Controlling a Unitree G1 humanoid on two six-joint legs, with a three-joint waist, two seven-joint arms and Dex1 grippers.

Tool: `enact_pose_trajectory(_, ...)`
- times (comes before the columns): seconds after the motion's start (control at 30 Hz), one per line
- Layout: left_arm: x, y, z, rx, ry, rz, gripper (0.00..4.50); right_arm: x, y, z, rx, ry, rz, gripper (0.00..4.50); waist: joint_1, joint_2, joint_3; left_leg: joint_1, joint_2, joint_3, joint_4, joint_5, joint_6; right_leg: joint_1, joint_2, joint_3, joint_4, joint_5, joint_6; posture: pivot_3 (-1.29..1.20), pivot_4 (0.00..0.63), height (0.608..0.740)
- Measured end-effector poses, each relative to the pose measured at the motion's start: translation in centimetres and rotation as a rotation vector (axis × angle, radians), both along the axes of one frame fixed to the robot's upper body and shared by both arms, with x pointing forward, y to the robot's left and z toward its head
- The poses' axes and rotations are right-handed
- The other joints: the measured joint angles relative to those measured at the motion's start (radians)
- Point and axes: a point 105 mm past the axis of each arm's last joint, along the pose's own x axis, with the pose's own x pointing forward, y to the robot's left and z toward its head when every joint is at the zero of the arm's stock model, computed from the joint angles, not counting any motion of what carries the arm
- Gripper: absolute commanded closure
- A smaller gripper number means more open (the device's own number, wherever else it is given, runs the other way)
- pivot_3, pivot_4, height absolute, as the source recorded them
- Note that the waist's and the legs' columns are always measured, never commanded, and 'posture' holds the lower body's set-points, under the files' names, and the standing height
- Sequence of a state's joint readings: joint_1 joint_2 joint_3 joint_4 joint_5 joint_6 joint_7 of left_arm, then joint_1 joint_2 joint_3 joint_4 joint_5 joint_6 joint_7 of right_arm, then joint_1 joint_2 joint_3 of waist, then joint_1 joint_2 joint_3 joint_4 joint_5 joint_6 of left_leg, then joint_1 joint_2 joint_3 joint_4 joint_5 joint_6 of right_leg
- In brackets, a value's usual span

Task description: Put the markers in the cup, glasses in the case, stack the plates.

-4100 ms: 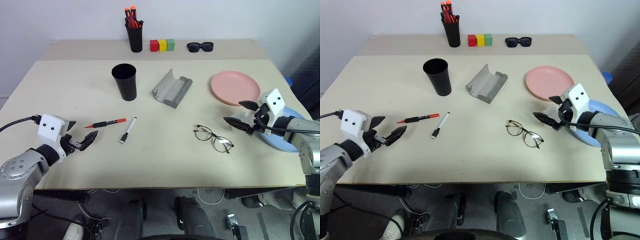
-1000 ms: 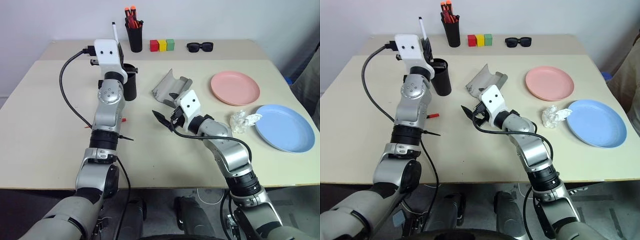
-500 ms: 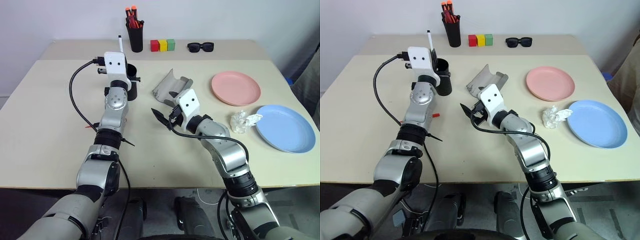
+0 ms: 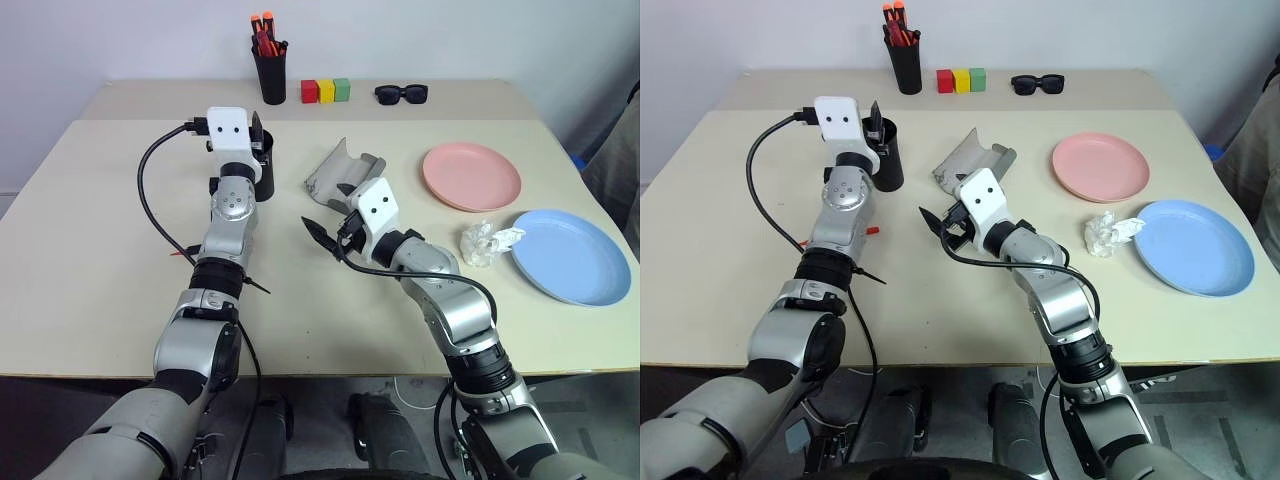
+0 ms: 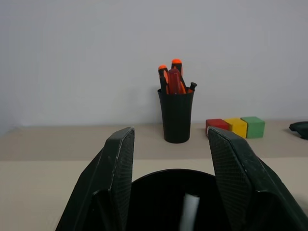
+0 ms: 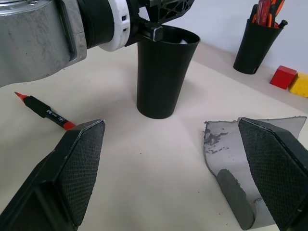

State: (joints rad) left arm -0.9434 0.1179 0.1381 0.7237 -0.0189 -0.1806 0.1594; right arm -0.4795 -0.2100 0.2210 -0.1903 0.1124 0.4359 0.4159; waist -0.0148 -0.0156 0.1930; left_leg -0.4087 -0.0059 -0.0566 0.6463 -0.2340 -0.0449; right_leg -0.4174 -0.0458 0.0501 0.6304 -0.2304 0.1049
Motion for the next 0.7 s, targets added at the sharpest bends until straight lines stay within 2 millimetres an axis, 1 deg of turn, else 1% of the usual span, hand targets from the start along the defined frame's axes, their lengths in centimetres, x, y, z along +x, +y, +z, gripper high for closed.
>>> enact_pose_trajectory(0.07, -0.2, 0.9, 0.8, -0.073, -0.016, 0.008, 1.97, 0.0, 0.0, 0.0, 0.000, 0.000, 0.001, 0.00, -0.001, 0.000, 0.000, 0.000, 0.000, 0.000, 0.000, 0.000, 0.000, 0.000, 0.000, 0.000, 0.000, 0.000, 0.000, 0.00, 0.150, 0.740)
enact_pose_trajectory(0.13, -0.6, 2.3, 2.3, -0.117, -0.049, 0.021, 1.97, 0.0, 0.0, 0.0, -0.003, 0.000, 0.001, 0.00, -0.005, 0.000, 0.000, 0.000, 0.000, 0.000, 0.000, 0.000, 0.000, -0.001, 0.000, 0.000, 0.001, 0.000, 0.000, 0.00, 0.150, 0.740)
enact_pose_trajectory(0.17, -1.0, 3.1, 3.2, -0.119, -0.068, 0.016, 1.97, 0.0, -0.1, 0.0, -0.005, 0.000, 0.005, 0.00, -0.007, 0.000, 0.000, 0.000, 0.001, 0.000, -0.001, 0.000, 0.000, -0.001, 0.000, 0.000, 0.001, 0.000, 0.000, 0.00, 0.150, 0.740)
enact_pose_trajectory(0.23, -2.1, 4.9, 4.3, -0.071, -0.079, -0.038, 1.97, -0.2, -0.3, 0.0, -0.024, -0.001, 0.024, 0.00, -0.015, 0.000, 0.000, 0.000, 0.001, 0.000, -0.002, 0.000, 0.000, -0.001, 0.000, 0.000, 0.002, 0.000, 0.000, 0.00, 0.150, 0.740)
enact_pose_trajectory(0.27, -2.8, 5.9, 4.2, -0.042, -0.059, -0.071, 1.97, -0.2, -0.7, -0.1, -0.044, -0.002, 0.031, 0.00, -0.019, 0.000, 0.000, 0.000, 0.001, 0.000, -0.002, 0.000, 0.000, -0.001, 0.000, 0.000, 0.002, 0.000, 0.000, 0.00, 0.150, 0.740)
enact_pose_trajectory(0.37, -4.0, 7.9, 2.4, 0.033, 0.071, -0.148, 1.97, -0.1, -2.1, -0.1, -0.070, 0.000, 0.026, 0.00, -0.023, 0.000, 0.000, 0.000, 0.001, -0.001, -0.001, 0.000, 0.000, -0.001, 0.000, 0.000, 0.002, 0.000, 0.000, 0.00, 0.150, 0.740)
enact_pose_trajectory(0.47, -6.0, 8.9, -0.6, 0.210, 0.299, -0.271, 1.11, 0.0, -2.8, 0.0, -0.090, -0.003, 0.032, 0.00, -0.030, 0.000, 0.000, 0.000, 0.001, -0.001, -0.002, 0.000, 0.000, -0.001, 0.001, 0.000, 0.002, 0.000, -0.001, 0.00, 0.150, 0.740)
enact_pose_trajectory(0.5, -6.5, 9.1, -1.4, 0.238, 0.357, -0.302, 0.68, 0.2, -3.2, 0.0, -0.096, 0.000, 0.025, 0.00, -0.028, 0.000, 0.000, 0.000, 0.001, -0.001, -0.002, 0.000, 0.000, -0.001, 0.001, 0.000, 0.002, 0.000, -0.001, 0.00, 0.150, 0.740)
enact_pose_trajectory(0.53, -7.0, 9.2, -2.3, 0.292, 0.428, -0.339, 0.12, 0.2, -3.4, 0.0, -0.101, 0.001, 0.029, 0.00, -0.027, 0.000, 0.000, 0.000, 0.001, -0.001, -0.002, 0.000, 0.000, -0.001, 0.001, 0.000, 0.002, 0.000, -0.001, 0.00, 0.150, 0.740)
enact_pose_trajectory(0.57, -7.4, 9.1, -3.0, 0.335, 0.480, -0.374, 0.02, 0.1, -3.5, 0.0, -0.109, 0.004, 0.040, 0.00, -0.026, 0.000, 0.000, 0.000, 0.001, -0.001, -0.002, 0.000, 0.000, -0.001, 0.000, 0.000, 0.001, -0.001, -0.001, 0.00, 0.150, 0.740)
enact_pose_trajectory(0.6, -7.7, 8.9, -3.7, 0.383, 0.528, -0.410, 0.02, 0.0, -3.7, -0.1, -0.119, 0.011, 0.060, 0.00, -0.024, 0.000, 0.001, 0.000, 0.001, -0.001, -0.001, 0.000, 0.000, -0.001, 0.000, 0.000, 0.001, -0.001, -0.001, 0.00, 0.150, 0.740)
enact_pose_trajectory(0.7, -8.5, 7.4, -5.5, 0.454, 0.614, -0.550, 0.02, -1.3, -4.3, -0.8, -0.195, 0.044, 0.156, 0.00, -0.017, 0.000, 0.001, 0.000, 0.001, 0.000, -0.001, 0.000, 0.000, 0.000, 0.000, -0.001, -0.001, -0.002, -0.004, 0.00, 0.150, 0.740)
